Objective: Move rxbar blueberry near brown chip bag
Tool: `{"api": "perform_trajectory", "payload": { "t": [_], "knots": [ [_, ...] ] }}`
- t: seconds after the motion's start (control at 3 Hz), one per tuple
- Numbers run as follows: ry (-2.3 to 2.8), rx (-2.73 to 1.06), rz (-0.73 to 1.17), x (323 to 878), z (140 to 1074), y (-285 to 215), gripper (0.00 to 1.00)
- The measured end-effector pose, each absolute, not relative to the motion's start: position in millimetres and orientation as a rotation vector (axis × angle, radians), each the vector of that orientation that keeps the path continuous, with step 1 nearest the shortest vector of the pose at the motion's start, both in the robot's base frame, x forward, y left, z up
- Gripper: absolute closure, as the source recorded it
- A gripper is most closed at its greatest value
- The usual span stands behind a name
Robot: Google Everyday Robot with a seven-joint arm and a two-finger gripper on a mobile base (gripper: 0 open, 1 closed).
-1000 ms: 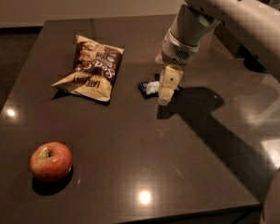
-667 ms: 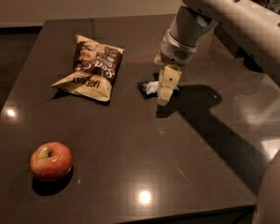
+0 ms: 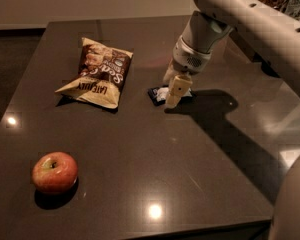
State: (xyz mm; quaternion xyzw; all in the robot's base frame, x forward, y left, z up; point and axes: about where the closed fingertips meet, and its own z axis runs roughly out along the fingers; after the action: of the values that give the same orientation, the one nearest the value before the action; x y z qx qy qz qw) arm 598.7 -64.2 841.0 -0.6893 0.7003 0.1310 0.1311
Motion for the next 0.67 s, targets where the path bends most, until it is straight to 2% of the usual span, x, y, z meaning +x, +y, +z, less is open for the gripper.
{"api": "perform_trajectory", "payload": {
  "t": [0.67],
  "knots": [
    [2.026, -2.01, 0.355, 601.0, 844.3, -58.8, 0.83]
  ]
}}
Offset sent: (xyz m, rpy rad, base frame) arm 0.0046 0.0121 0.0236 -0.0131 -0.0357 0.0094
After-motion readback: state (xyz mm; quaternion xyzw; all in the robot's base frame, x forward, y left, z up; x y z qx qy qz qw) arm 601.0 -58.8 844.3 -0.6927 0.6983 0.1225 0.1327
